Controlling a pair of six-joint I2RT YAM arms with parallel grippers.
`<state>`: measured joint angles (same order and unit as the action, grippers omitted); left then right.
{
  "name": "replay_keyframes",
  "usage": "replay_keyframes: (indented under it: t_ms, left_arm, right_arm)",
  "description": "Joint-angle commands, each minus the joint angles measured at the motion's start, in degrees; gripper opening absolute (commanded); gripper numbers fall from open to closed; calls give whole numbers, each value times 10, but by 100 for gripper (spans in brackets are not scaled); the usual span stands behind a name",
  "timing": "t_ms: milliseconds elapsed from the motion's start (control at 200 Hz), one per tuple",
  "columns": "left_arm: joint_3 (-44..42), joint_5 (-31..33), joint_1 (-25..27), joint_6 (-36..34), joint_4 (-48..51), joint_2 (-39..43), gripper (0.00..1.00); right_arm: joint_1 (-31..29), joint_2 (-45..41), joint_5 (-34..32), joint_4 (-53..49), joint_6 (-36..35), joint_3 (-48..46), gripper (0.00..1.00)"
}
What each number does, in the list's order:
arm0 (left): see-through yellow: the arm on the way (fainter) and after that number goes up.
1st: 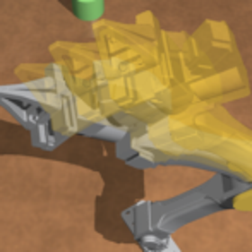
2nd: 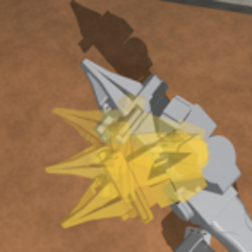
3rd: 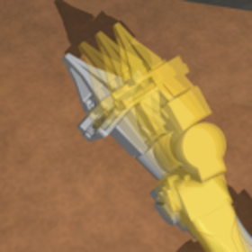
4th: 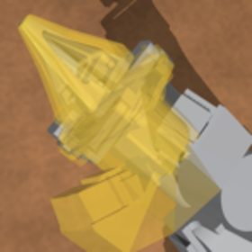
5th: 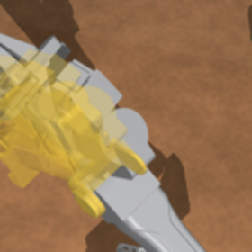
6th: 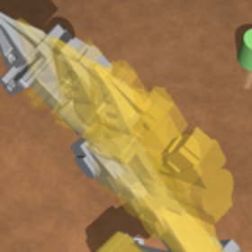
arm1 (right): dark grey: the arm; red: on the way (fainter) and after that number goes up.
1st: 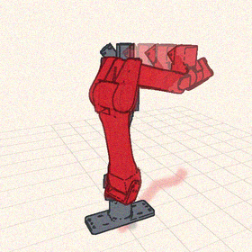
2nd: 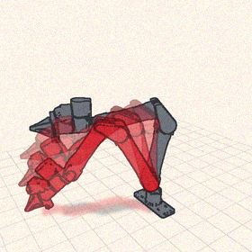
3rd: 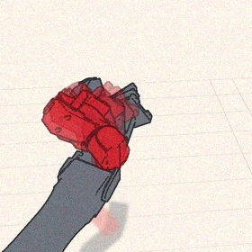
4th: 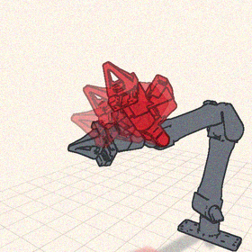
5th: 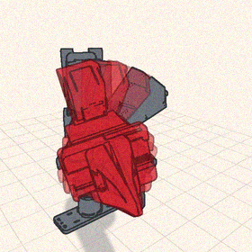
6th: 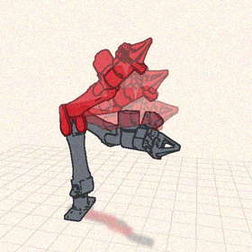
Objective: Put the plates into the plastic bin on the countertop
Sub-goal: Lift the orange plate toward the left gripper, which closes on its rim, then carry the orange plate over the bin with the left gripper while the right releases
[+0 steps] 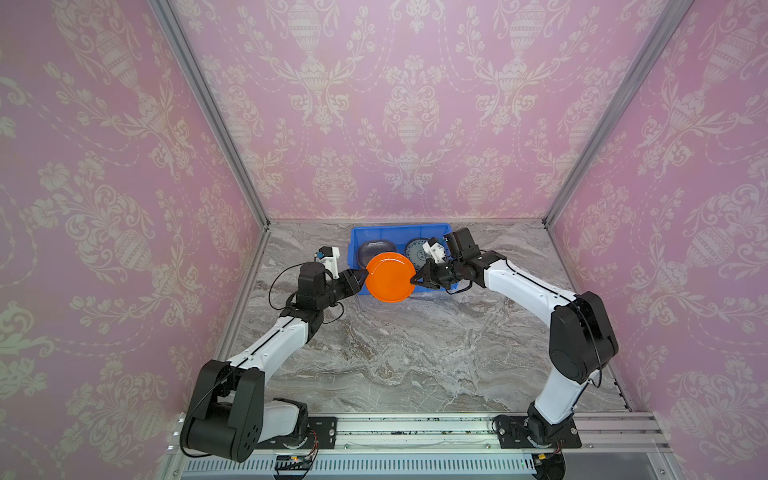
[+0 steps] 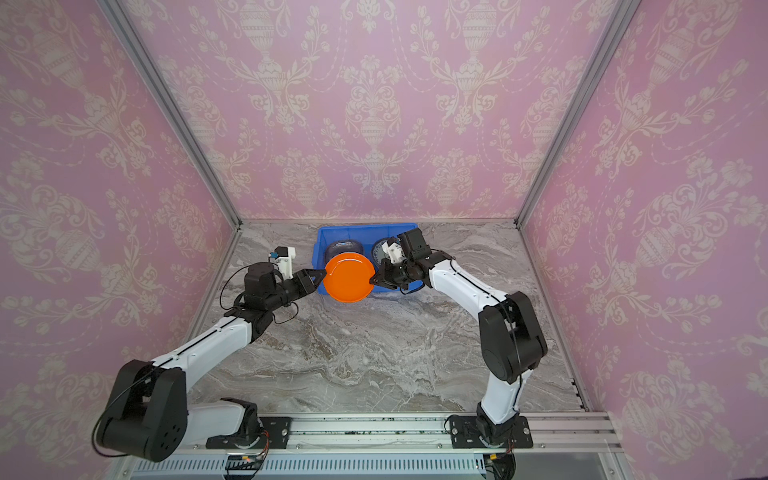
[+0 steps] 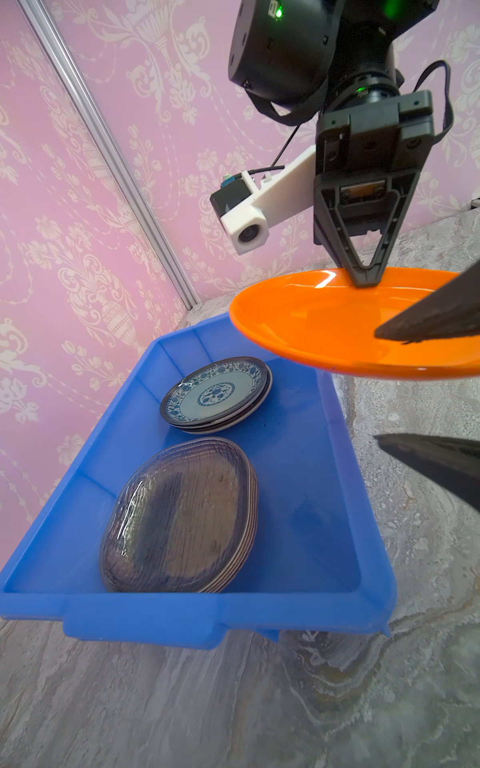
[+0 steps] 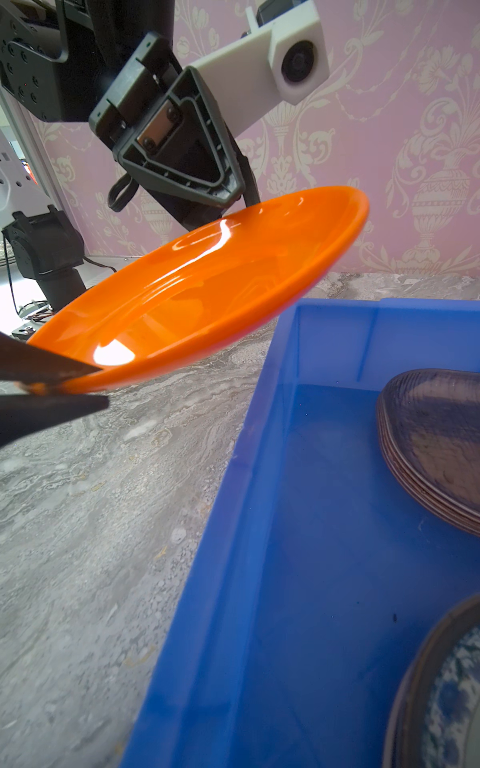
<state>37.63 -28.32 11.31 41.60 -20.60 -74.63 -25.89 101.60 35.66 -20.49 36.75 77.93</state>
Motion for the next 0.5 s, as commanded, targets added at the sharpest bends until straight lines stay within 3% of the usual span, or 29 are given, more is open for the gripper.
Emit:
replay_keyframes:
  t_ms: [0,495]
  left_arm:
    - [16,-19,-4,11,-24,-6,36]
    - [23,-33,-4,23,-43,-33,22]
  right_arm:
    - [3,-17,18,8,9,0,0]
    - [3,-6,27,21,17,9,0]
